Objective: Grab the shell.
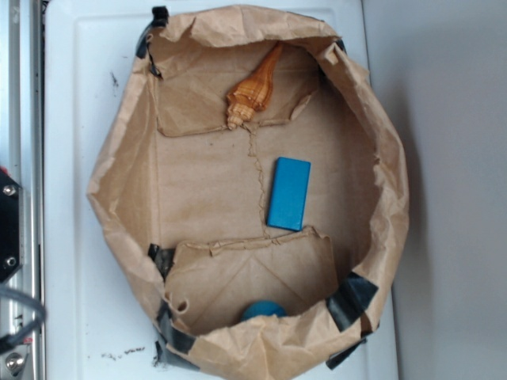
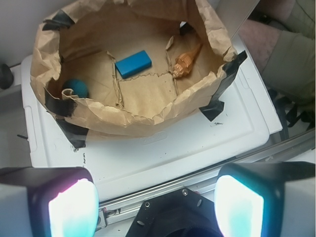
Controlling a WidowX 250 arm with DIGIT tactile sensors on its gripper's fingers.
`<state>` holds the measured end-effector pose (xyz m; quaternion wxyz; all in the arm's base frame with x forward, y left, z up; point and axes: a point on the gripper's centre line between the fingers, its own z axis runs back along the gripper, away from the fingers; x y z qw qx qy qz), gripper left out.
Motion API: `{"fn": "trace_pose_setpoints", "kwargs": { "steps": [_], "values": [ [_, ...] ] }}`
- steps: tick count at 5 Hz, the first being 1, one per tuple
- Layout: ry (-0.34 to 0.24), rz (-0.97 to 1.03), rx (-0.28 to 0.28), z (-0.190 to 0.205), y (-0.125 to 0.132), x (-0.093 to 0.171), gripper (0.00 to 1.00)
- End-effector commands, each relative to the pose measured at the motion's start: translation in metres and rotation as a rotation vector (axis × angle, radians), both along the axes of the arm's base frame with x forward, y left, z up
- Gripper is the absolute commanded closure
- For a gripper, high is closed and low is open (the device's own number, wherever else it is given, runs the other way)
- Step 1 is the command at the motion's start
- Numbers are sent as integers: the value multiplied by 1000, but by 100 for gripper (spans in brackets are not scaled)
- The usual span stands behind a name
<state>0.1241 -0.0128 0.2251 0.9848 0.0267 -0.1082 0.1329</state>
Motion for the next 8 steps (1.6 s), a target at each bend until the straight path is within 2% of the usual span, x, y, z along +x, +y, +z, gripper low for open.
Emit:
{"fn": "trace_pose_setpoints", "kwargs": {
  "steps": [1,2,4,6,7,8],
  "values": [
    [-14,3,1,8,3,1,0],
    [-14,3,1,8,3,1,0],
    [-7,-20,42,-34,34,73,0],
    [41,16,86,-75,48,126,0],
    [16,124,58,-81,62,141,0],
    [16,124,58,-81,62,141,0]
  ]
}}
